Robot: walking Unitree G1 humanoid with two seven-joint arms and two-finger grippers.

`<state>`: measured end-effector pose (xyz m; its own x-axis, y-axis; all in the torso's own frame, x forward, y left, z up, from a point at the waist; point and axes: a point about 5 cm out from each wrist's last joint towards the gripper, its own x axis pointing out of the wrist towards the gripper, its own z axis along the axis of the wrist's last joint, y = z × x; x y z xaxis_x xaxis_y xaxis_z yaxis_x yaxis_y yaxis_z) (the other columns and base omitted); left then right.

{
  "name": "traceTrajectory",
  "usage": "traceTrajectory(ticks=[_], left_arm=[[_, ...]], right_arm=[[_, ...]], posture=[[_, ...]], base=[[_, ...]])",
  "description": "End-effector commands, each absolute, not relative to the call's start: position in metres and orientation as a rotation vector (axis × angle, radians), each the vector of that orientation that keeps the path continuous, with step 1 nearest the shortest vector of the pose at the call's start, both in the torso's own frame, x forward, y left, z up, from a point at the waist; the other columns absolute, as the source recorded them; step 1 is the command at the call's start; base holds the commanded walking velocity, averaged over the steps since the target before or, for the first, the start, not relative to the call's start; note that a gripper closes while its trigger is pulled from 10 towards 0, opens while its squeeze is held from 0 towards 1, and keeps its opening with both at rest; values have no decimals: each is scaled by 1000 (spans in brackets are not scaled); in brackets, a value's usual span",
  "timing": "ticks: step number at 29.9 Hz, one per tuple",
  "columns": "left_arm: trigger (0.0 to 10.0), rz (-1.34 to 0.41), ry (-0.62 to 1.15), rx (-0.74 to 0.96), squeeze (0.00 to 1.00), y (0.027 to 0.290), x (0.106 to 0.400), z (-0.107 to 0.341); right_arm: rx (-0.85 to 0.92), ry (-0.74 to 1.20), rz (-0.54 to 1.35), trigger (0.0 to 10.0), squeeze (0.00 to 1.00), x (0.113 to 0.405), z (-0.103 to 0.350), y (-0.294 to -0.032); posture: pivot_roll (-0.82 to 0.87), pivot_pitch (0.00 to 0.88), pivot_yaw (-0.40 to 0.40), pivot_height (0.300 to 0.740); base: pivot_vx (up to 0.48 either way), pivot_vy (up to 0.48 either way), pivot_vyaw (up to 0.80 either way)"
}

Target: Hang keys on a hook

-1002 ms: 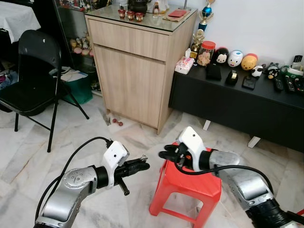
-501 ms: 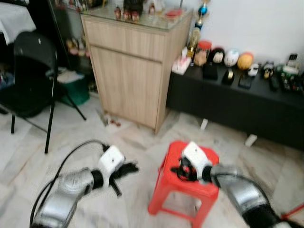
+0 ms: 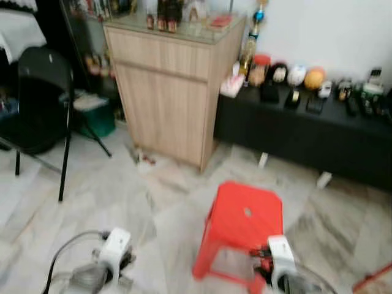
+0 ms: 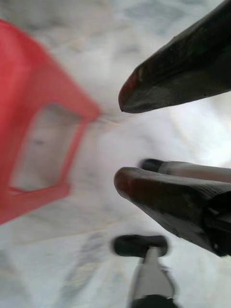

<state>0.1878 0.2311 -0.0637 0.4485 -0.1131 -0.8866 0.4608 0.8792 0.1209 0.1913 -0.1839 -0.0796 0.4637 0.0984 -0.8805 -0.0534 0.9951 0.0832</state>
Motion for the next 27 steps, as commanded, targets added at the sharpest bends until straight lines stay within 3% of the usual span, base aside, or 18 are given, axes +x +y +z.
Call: traceTrajectory(ticks=[1,5,7,10,18,27], left_arm=[[10000,-376,1135,429,0,236,166,-76],[10000,-274,1198,383,0,237,141,-89],[10000,-126,1197,231,0,235,133,-94],[10000,-60,1182,178,0,234,133,-95],[10000,-48,1143,210,0,234,140,-93],[10000,-67,1124,246,0,236,149,-90]], right_arm=[[55,1050,89,10000,0,193,-79,-181],[106,1029,69,10000,0,184,-85,-177],[131,1048,21,10000,0,174,-89,-178],[125,1066,-25,10000,0,167,-93,-181],[150,1058,-65,10000,0,165,-94,-181],[176,1029,-148,10000,0,176,-89,-188]], posture=[[33,0,-40,740],[34,0,-51,740],[23,0,-59,740],[13,0,-58,740],[8,0,-39,740],[6,0,-18,740]], base=[[0,0,0],[0,0,0],[0,0,0],[0,0,0],[0,0,0],[0,-480,0]])
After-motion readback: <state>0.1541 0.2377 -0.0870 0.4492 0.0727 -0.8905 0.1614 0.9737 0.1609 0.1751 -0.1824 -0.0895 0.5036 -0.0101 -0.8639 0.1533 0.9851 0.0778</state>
